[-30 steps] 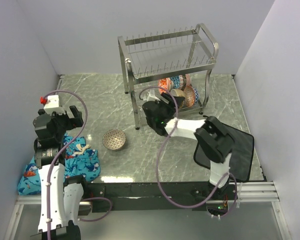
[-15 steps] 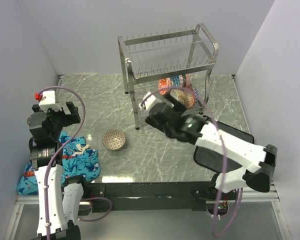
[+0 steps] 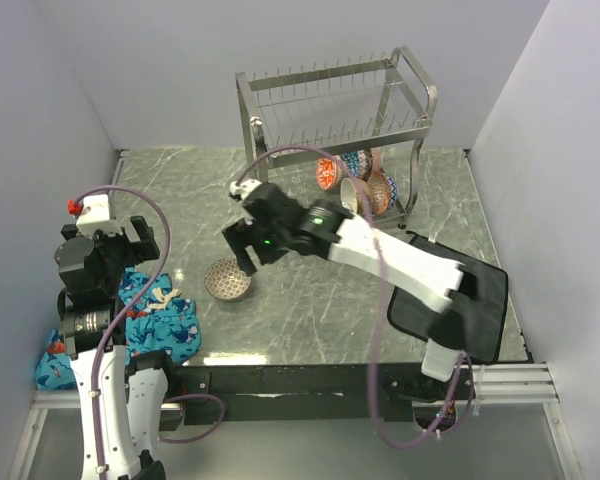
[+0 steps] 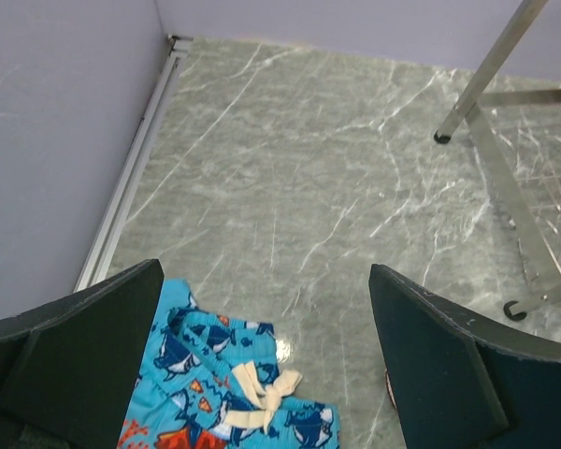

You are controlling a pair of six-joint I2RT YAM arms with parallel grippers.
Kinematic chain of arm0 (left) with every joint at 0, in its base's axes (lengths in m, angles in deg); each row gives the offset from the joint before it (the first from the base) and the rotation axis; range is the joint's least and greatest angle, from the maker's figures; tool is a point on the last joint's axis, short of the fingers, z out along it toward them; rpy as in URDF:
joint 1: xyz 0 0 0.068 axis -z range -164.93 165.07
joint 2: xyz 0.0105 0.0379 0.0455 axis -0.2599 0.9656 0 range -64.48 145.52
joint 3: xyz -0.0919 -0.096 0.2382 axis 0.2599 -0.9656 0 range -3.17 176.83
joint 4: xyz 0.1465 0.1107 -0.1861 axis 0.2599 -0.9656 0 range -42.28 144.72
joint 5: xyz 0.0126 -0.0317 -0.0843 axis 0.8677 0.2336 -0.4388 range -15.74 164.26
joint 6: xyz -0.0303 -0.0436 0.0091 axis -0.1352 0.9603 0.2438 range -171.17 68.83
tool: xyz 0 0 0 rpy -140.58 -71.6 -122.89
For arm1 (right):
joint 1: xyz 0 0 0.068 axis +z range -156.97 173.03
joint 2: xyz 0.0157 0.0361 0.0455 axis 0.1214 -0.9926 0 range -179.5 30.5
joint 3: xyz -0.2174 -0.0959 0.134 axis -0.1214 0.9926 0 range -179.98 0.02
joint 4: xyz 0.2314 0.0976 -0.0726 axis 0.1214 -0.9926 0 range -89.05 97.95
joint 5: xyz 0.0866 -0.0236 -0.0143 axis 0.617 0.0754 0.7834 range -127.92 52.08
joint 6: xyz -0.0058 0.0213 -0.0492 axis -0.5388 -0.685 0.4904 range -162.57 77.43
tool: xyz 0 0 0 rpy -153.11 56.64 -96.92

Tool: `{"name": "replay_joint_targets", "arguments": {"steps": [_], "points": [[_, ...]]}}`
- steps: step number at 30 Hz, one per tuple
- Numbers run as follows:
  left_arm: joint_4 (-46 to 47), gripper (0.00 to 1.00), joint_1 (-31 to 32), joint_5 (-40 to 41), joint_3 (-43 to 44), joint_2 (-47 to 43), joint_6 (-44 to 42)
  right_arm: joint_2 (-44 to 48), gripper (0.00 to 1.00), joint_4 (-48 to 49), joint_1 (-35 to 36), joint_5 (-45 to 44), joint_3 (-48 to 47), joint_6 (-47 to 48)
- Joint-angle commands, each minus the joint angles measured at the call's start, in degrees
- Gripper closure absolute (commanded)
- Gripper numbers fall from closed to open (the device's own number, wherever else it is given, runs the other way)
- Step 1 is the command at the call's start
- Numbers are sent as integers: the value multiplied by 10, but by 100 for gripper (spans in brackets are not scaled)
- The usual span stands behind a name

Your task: Load the bowls into the dish rack

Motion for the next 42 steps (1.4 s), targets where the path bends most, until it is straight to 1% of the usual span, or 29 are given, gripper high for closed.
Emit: {"name": "replay_joint_targets", "arguments": {"steps": [1,2,4,6,11,13,17,21,28,38,42], "points": [[-24,1,-3,19,20,-7,-7,-80,12,-34,3,-26,-88,-163],[-27,1,-4,20,20,-8,-8,-104,14,-39,3,-23,-99,-178],[-33,0,-4,12,13,-19,-12,-117,19,-43,4,-16,-110,-220],[-41,1,-4,0,6,-32,-12,-128,25,-58,6,-30,-108,-249],[-57,1,-4,5,-2,-49,-5,-164,25,-50,9,-37,-111,-274],[-57,0,-4,-8,-9,-58,-7,-179,26,-48,10,-23,-119,-277],[-58,1,-4,-3,-7,-59,1,-220,27,-57,18,-20,-130,-291],[-63,1,-5,-7,8,-54,10,-234,40,-79,22,-32,-110,-319],[-60,1,-9,-26,18,-52,34,-259,40,-87,19,-25,-103,-344],[-62,1,-11,-27,10,-51,29,-316,40,-76,3,-13,-155,-350],[-54,1,-10,-26,-4,-53,29,-326,47,-74,-5,-13,-164,-349]]}}
